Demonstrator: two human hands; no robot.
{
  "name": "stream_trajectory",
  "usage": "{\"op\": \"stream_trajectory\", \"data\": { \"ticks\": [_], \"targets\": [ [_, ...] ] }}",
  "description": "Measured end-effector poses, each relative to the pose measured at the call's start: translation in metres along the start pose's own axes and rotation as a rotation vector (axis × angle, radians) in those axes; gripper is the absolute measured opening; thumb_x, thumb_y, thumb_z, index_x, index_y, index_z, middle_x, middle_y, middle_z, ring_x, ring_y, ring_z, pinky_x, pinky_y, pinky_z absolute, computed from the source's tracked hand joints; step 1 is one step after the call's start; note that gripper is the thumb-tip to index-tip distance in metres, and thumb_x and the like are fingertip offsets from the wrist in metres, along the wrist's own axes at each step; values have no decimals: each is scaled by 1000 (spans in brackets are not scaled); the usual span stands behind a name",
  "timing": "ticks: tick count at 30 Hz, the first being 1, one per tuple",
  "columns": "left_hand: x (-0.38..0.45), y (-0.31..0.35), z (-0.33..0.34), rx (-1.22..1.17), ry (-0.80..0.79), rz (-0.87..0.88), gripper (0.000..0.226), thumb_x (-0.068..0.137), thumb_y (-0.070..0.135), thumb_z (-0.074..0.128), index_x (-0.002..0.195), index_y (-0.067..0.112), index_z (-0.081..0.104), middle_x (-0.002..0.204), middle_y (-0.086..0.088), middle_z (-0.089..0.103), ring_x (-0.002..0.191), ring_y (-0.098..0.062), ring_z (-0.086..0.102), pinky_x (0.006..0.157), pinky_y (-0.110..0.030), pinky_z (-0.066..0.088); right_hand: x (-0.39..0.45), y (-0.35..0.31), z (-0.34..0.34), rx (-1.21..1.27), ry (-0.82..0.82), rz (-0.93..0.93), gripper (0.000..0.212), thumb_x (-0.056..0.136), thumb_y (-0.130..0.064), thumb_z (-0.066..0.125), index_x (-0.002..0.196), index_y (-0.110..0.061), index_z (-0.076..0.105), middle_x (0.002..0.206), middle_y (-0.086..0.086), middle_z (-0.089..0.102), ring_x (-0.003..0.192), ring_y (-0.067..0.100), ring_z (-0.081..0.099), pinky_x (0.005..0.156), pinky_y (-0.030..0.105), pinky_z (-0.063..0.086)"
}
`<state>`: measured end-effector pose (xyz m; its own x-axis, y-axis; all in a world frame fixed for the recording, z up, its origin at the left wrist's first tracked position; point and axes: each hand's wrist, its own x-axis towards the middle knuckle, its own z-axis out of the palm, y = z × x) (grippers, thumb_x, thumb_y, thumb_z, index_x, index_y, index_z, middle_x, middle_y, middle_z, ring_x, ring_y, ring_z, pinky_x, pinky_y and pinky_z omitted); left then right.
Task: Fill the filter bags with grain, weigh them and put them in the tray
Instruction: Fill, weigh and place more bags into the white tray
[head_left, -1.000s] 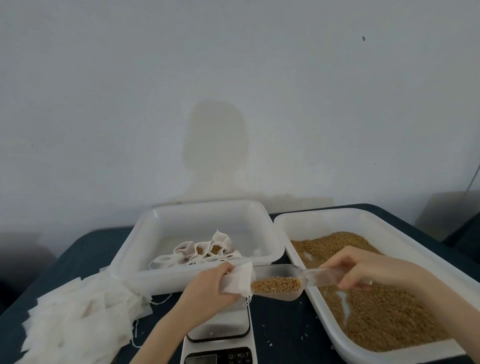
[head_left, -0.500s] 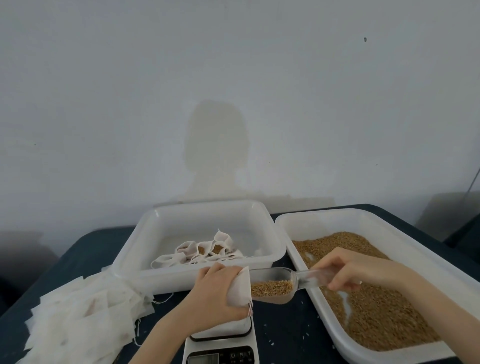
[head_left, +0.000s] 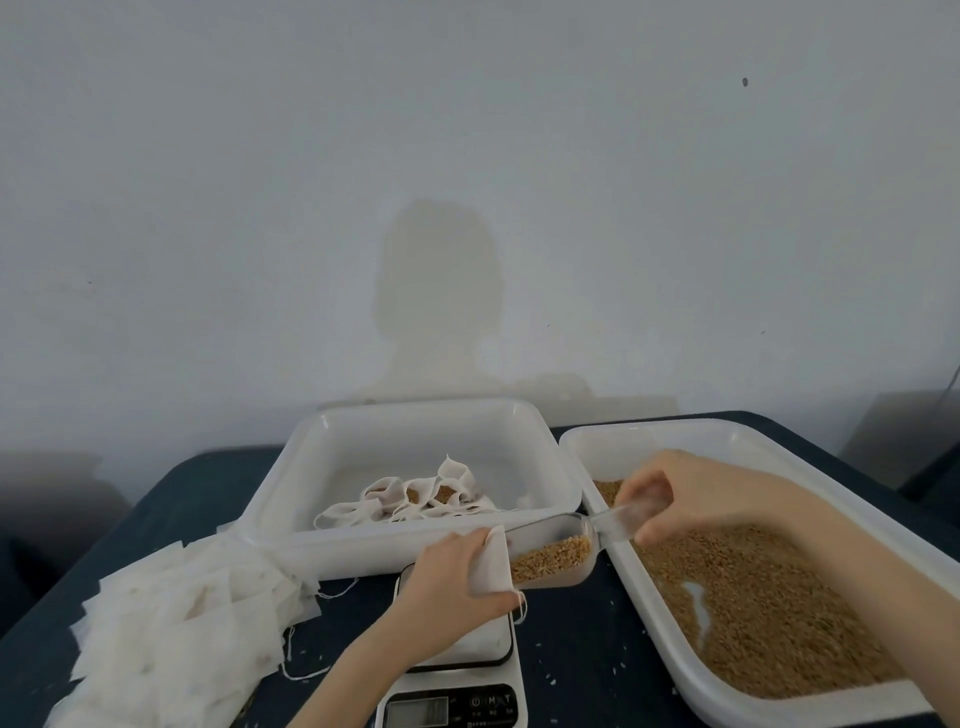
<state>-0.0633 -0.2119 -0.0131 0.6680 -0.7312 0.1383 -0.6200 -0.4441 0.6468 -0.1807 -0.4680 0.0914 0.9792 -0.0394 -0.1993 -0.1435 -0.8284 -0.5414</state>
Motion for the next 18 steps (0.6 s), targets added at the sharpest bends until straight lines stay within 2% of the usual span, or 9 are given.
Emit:
{"op": "stream_trajectory", "data": {
  "ticks": [3,4,7,9,10,12,14,16,18],
  "targets": [
    [1,0,3,-67,55,-30,48,75,44,71,117,37,50,114,14,53,105,-3,50,92,-26,47,5,-19,-15,-197,82,8,20,66,-44,78,81,-36,68,85,-16,71,77,-7,64,70,20,50],
    [2,0,4,-93,67,-35,49,76,43,72,119,36,51,114,16,53,104,-2,51,88,-22,48,6,-26,-20,-263,111,11,20,65,-47,77,80,-37,68,84,-22,70,77,-11,61,72,20,48],
    [3,2,6,-155,107,-38,40,76,43,72,111,40,51,107,21,54,99,4,51,74,-8,42,7,-49,-32,-441,213,-11,25,65,-53,77,87,-42,70,95,-25,67,96,-3,58,82,23,42],
    [4,3,8,-184,131,-36,31,76,43,72,98,44,51,102,24,55,96,7,51,70,-6,40,7,-66,-36,-588,308,-79,35,67,-53,76,99,-43,70,89,-26,59,95,3,54,77,19,35],
    [4,3,9,-211,140,-35,29,75,42,72,95,44,51,102,23,57,96,7,52,71,-6,41,7,-74,-37,-652,344,-117,38,67,-53,76,104,-42,69,82,-29,52,92,2,50,80,19,34],
    [5,3,11,-273,159,-37,28,75,42,72,93,45,50,105,18,60,97,2,55,74,-9,44,7,-86,-39,-774,394,-169,41,69,-53,75,107,-40,69,76,-30,42,95,1,46,106,25,27],
    [5,5,14,-310,179,-41,27,75,42,72,90,45,50,102,16,60,94,-1,56,73,-10,46,7,-95,-40,-861,444,-200,38,71,-53,74,106,-39,68,83,-27,48,109,0,45,118,31,5],
    [7,7,17,-333,197,-46,24,76,42,72,91,40,53,95,15,60,85,-2,57,70,-13,48,6,-103,-40,-916,470,-216,37,72,-51,74,106,-39,68,95,-20,59,117,0,43,118,33,-4],
    [10,9,19,-366,208,-50,24,77,41,72,93,37,55,94,14,60,85,-5,58,73,-22,52,6,-112,-40,-979,473,-219,38,74,-49,74,109,-38,67,103,-13,64,121,2,41,117,34,-8]
  ]
}}
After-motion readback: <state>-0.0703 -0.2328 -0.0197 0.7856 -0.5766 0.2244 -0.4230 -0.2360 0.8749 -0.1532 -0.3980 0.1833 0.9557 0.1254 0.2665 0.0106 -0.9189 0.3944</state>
